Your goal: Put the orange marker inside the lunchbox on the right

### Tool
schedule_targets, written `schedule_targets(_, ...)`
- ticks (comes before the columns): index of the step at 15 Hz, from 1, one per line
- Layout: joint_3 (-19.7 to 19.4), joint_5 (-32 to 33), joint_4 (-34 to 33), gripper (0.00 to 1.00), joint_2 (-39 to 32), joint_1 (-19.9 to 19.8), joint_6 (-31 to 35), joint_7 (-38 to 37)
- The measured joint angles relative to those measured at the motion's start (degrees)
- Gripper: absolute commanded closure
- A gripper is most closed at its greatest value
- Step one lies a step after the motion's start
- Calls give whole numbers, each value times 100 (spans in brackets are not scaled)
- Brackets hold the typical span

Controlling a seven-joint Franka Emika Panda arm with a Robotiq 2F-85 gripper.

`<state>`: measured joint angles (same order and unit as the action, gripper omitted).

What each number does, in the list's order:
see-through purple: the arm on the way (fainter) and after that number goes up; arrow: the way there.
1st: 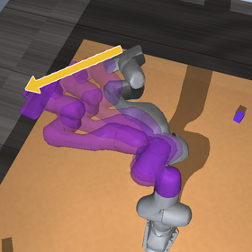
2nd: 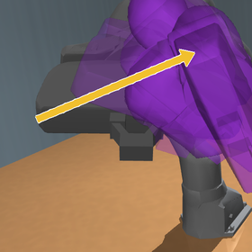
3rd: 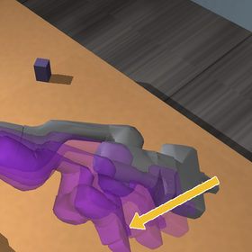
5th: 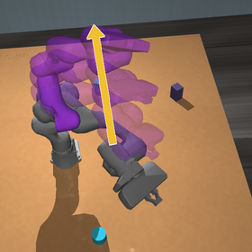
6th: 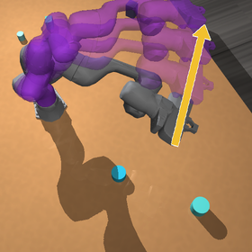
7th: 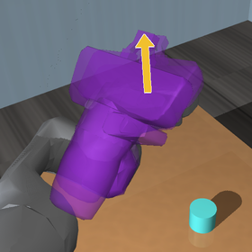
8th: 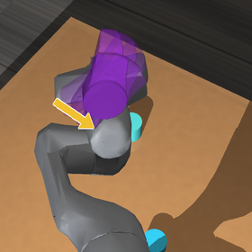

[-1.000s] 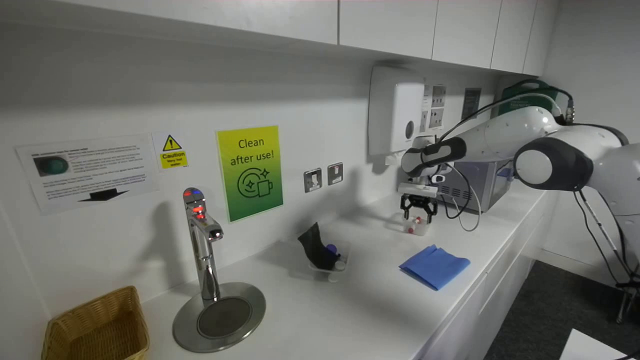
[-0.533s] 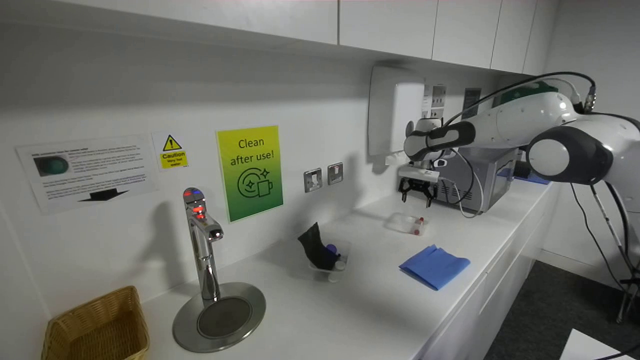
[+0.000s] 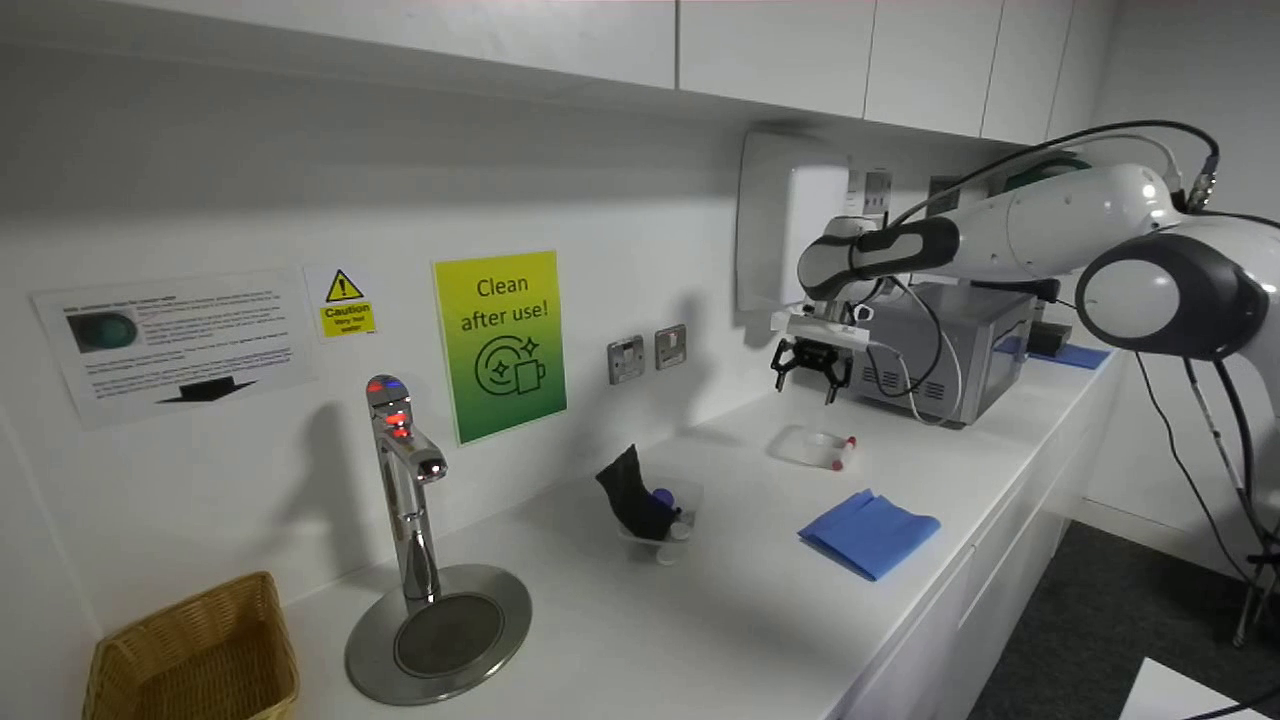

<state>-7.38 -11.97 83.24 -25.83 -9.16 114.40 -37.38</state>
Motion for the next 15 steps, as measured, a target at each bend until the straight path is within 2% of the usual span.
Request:
schedule_targets(3, 135, 10, 219, 0, 195, 162, -71, 661)
schedule_targets(11, 229, 474, 569, 0, 533, 417, -1193, 2443)
schedule_targets(15, 228, 484, 572, 0, 494, 418, -1208, 2469)
